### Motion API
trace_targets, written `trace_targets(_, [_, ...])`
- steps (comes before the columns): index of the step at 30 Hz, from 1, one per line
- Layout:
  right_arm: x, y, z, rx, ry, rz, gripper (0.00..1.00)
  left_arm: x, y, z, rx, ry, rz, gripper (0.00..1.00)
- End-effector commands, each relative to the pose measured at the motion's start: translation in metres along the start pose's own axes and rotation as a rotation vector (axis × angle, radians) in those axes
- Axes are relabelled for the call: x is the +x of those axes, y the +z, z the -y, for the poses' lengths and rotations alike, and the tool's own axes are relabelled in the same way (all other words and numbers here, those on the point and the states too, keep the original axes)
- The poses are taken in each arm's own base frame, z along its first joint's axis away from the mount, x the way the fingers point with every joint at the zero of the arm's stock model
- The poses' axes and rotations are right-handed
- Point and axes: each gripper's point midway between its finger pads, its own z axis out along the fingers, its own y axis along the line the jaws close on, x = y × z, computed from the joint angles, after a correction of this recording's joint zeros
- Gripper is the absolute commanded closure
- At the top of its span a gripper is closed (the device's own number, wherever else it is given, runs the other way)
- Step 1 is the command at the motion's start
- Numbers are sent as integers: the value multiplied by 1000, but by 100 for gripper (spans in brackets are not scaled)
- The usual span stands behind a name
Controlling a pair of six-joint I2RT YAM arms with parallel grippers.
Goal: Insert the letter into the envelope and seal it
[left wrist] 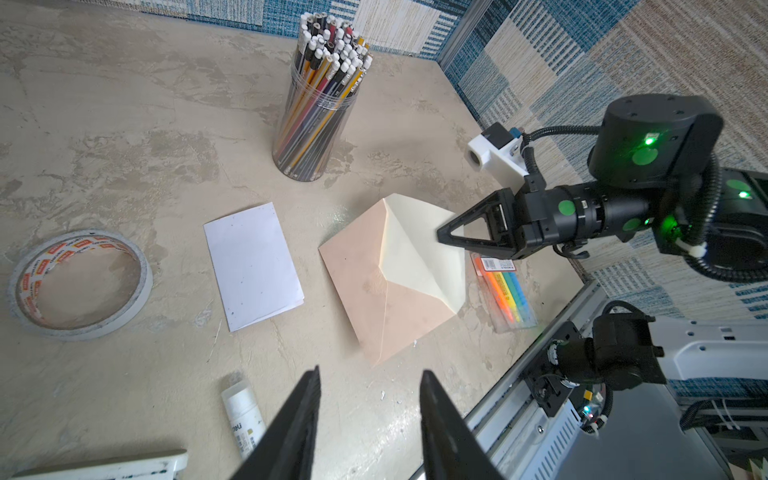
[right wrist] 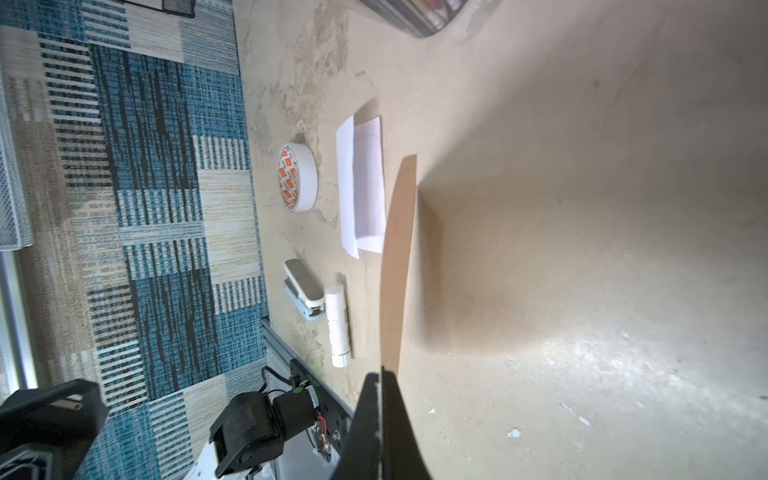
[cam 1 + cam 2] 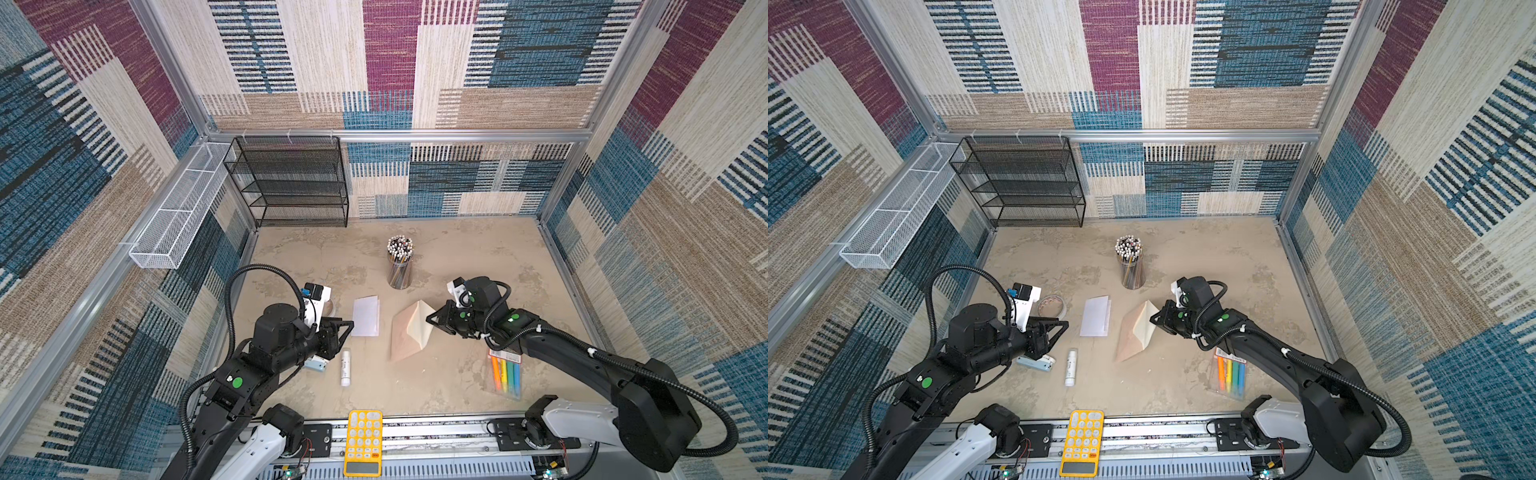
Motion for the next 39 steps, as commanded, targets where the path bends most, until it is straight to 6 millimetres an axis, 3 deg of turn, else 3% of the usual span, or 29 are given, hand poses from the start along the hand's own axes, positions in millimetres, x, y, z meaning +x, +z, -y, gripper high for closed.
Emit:
trace_targets(1, [1,4,18,29,-8,36,100,-1,2,1,8,24,4,58])
trace_targets(6, [14,7,50,68,9,41,100,-1,0,0,2,33,6,58])
trace_targets(11, [18,4,63,100,-15,60,98,2,-1,-1,-5,45,3,58])
trace_targets(19, [30,7,86,164,-11,20,87,4,1,-2,3,34,2,57])
trace_targets(30, [34,10,106,285,-47,-31,37,2,-1,-1,0,38,4,57])
trace_targets(34, [30,8,111,339,-65,-32,28,3,-2,-1,-1,35,3,58])
trace_targets(39, [21,1,102,348,-102,-3,21,5,-2,-3,-8,29,3,57])
